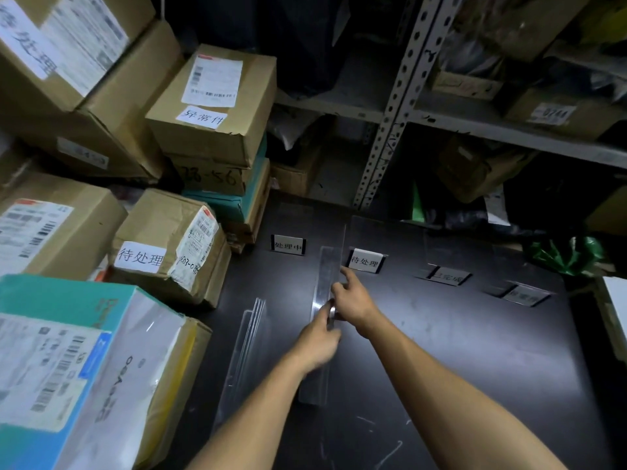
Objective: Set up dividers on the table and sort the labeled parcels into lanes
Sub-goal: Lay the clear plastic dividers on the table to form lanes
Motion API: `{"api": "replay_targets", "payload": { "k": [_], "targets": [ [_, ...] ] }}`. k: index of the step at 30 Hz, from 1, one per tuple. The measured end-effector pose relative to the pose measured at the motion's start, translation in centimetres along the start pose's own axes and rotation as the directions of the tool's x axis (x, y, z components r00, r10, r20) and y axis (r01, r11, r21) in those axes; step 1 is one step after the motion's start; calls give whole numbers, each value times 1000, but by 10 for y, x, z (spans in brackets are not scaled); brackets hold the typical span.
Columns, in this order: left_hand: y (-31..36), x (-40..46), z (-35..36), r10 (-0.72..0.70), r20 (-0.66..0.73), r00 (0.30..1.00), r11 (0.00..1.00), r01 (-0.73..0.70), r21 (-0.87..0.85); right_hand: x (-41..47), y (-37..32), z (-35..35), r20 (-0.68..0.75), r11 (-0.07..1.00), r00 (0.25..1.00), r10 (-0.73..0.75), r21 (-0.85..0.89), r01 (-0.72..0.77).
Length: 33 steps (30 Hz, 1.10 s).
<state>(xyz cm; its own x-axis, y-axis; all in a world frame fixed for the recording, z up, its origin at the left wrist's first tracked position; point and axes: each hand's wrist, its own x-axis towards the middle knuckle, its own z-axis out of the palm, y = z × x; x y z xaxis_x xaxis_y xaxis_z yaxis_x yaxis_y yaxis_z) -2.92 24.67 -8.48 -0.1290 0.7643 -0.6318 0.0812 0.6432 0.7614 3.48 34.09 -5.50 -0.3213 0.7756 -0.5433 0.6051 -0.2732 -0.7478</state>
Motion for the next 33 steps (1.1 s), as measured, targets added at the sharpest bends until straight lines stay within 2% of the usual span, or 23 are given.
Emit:
{"api": "replay_targets", "payload": {
  "k": [8,13,15,17,20,22,24,26,28,30,33],
  "targets": [
    [-2,-2,-2,-14,-7,1000,999,14,53,1,2,-1,15,999,999,30,-13,-30],
    [3,-11,-9,21,-47,999,998,-18,66,-5,1,-6,12,993,999,42,-111,-41],
    [5,-18,-15,48,-70,996,998,-45,44,-12,-1,-8,-37,988,999,35,-148,-40],
    [7,-27,-23,95,-101,990,996,-94,9,-23,-6,-8,-152,976,988,-30,-220,-4],
    [8,-46,-39,192,-203,960,980,-198,-10,-51,-16,4,-284,942,929,-236,-304,146],
    [5,-62,-50,245,-310,919,965,-262,-14,-73,-21,18,-256,915,908,-331,-321,243],
    [-2,-81,-59,303,-423,854,945,-328,13,-93,-23,36,-186,906,916,-355,-309,288],
    [-15,-100,-64,362,-508,782,930,-336,146,-111,-22,57,-84,918,946,-314,-281,280],
    [-35,-118,-64,387,-543,745,922,-295,252,-127,-15,79,37,931,969,-245,-269,246],
    [-56,-133,-63,305,-542,783,950,-210,231,-139,-6,100,111,964,981,-159,-199,178],
    [-86,-148,-64,81,-425,901,983,-2,182,-154,7,123,189,995,982,-29,-86,46]
  ]
}}
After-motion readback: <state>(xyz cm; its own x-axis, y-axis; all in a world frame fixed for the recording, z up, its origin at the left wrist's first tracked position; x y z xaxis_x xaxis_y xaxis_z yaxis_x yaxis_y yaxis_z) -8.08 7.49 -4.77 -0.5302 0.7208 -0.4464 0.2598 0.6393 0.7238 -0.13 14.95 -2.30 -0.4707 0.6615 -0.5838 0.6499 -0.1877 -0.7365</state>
